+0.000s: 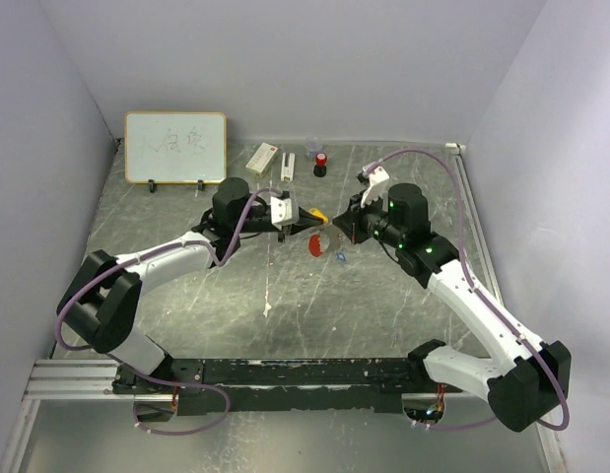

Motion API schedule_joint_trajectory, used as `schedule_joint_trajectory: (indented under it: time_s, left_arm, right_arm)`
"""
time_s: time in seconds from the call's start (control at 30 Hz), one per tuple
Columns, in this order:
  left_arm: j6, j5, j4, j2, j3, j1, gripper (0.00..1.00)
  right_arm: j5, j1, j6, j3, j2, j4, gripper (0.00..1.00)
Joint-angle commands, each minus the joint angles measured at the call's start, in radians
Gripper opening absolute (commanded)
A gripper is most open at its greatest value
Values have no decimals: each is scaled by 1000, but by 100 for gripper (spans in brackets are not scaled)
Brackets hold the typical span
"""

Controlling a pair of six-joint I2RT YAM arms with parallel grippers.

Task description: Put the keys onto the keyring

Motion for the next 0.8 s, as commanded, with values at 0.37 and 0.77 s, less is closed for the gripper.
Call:
schedule_joint_trajectory:
  time_s: [0.37, 0.77]
  left_arm:
    - [182, -83, -79, -38, 18, -38, 7]
    - [272, -170, -102, -53, 17, -86, 7]
  right_arm:
    - [40, -3, 36, 69, 11, 7, 0]
    - [39, -3, 49, 64, 24, 7, 0]
